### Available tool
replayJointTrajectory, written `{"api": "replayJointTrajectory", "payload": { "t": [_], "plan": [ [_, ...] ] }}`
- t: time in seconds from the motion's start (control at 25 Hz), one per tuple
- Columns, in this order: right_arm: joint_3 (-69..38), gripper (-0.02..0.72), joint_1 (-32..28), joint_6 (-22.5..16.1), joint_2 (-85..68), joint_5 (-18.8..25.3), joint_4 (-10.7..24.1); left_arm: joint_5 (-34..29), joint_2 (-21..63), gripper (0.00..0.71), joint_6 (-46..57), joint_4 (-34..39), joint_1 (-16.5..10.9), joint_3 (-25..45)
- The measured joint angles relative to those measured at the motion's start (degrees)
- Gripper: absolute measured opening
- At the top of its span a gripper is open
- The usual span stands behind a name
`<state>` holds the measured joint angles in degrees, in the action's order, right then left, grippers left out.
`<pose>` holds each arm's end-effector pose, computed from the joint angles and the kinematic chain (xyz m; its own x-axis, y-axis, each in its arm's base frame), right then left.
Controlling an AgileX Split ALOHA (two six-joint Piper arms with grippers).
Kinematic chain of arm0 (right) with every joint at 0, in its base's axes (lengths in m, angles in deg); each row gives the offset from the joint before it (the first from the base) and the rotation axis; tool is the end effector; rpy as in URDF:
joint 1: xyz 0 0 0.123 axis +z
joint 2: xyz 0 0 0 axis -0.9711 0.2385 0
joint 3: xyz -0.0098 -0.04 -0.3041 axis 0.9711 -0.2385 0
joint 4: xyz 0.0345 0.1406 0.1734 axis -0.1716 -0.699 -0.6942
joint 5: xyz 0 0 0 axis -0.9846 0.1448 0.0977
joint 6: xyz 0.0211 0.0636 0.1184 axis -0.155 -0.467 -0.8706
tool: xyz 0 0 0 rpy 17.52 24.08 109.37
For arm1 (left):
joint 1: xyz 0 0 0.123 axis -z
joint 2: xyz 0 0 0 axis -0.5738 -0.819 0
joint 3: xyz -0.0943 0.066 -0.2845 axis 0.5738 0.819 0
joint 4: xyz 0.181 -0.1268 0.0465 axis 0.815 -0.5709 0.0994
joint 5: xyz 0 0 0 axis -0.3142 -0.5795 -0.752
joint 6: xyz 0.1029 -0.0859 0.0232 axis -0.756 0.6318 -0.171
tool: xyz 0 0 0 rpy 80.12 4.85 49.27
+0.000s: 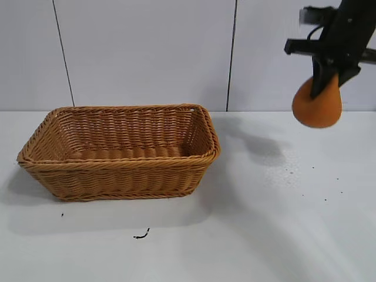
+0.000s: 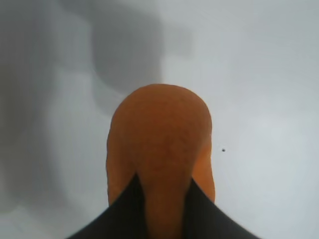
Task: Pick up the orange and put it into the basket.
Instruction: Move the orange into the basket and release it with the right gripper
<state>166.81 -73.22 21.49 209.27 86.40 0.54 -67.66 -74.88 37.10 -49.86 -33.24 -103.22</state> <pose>0.4576 0.0400 0.2731 -0.9298 0.0135 -0.3678 -0.0382 0.9904 0.1331 -0.0114 -0.0013 0.2434 -0.4589 -0.0233 -0.8882 0.0243 0.9990 -0.0387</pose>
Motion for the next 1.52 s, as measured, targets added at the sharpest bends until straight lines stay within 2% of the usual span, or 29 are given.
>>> {"api": "replayJointTrajectory", "payload": {
  "t": [0.24,0.44,0.68,0.88,1.08,1.44,1.52],
  "plan": [
    [0.4,0.050,6.3,-0.1,0.0,0.2,1.3,0.0,0.0,0.666,0.0,0.0,0.0,0.0],
    [0.5,0.050,14.9,-0.4,0.0,-0.5,1.7,0.0,0.0,0.666,0.0,0.0,0.0,0.0],
    [0.5,0.050,25.1,-1.8,0.3,-7.0,3.9,0.0,0.0,0.666,0.0,0.0,0.0,0.0],
    [0.5,0.050,30.9,-2.8,3.0,-12.2,4.4,0.0,0.0,0.666,0.0,0.0,0.0,0.0],
    [0.5,0.050,33.1,-3.6,9.4,-16.0,4.4,0.0,0.0,0.666,0.0,0.0,0.0,0.0],
    [0.4,0.050,33.1,-4.8,17.0,-16.6,4.4,0.0,0.0,0.666,0.0,0.0,0.0,0.0],
    [0.4,0.111,33.1,-4.9,17.0,-16.6,4.1,0.0,0.0,0.666,0.0,0.0,0.0,0.0]
  ]
}}
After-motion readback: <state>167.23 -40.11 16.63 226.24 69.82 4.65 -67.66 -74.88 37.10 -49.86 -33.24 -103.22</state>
